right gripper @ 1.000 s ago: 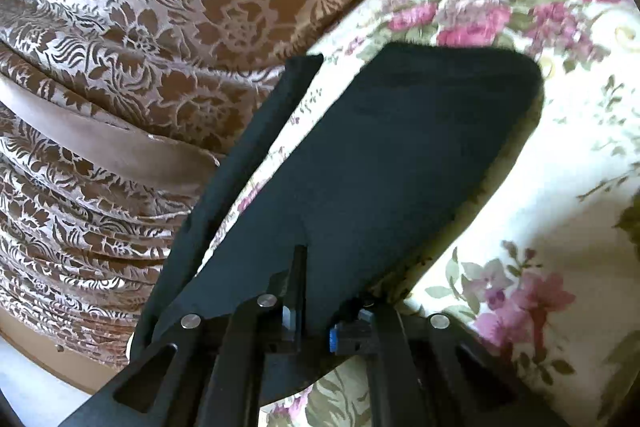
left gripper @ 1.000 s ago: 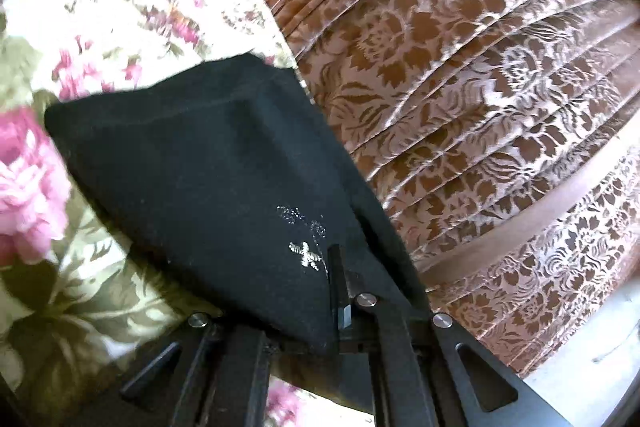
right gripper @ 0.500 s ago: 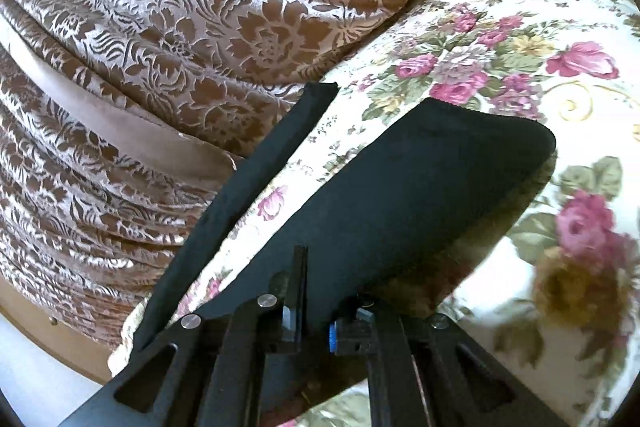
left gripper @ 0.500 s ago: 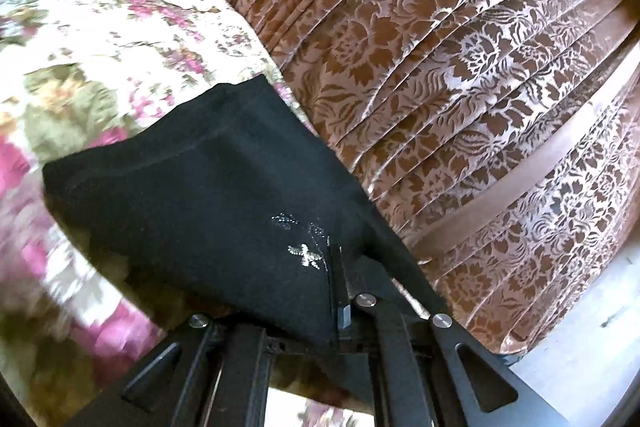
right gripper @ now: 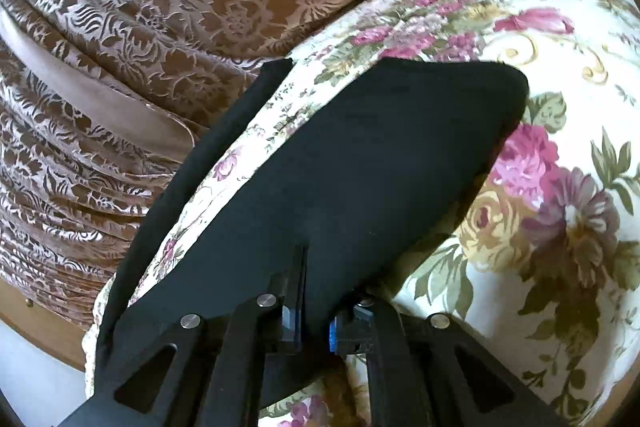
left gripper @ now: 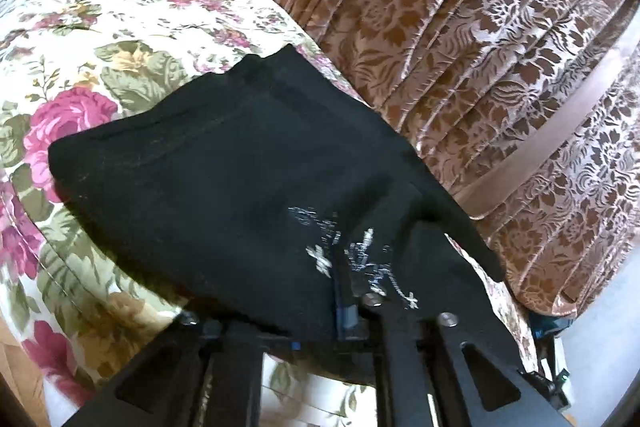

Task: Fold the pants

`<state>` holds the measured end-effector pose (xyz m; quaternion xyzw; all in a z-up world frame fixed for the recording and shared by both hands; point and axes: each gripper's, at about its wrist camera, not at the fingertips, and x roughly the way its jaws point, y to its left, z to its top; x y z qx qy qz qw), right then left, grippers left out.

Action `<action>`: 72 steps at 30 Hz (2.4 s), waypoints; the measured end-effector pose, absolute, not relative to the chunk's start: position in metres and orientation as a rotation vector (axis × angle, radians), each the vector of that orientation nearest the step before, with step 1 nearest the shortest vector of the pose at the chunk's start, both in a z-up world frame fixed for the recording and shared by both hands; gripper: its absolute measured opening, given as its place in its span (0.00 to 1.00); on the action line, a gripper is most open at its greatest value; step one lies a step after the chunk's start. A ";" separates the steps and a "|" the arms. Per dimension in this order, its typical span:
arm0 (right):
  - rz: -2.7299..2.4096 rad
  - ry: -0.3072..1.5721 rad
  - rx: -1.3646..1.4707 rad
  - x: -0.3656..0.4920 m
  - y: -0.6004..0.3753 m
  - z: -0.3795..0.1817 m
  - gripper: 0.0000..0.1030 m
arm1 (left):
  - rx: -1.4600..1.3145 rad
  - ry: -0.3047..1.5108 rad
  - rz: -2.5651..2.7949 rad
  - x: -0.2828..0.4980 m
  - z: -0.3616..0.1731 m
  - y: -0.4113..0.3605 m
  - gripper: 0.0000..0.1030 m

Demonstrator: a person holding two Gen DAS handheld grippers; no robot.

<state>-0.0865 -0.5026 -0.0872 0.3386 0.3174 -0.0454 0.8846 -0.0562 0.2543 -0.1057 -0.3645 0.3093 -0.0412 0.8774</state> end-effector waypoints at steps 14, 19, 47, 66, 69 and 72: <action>-0.161 0.614 0.817 -0.074 -0.536 -0.076 0.08 | -0.816 0.565 0.020 -0.041 -0.104 0.297 0.07; -0.194 0.560 0.721 -0.093 -0.532 -0.058 0.07 | -0.749 0.551 0.039 -0.043 -0.095 0.296 0.07; -0.453 0.466 0.380 -0.100 -0.497 0.012 0.32 | -0.444 0.474 0.080 -0.034 -0.039 0.232 0.82; 0.003 0.915 0.143 0.061 -0.336 -0.075 0.32 | -0.425 0.750 -0.095 0.039 -0.081 0.173 0.83; 0.008 0.913 0.147 0.058 -0.338 -0.078 0.34 | -0.489 0.733 -0.118 0.049 -0.064 0.182 0.83; 0.027 0.912 0.147 0.058 -0.338 -0.080 0.40 | -0.508 0.711 -0.078 0.071 -0.049 0.197 0.83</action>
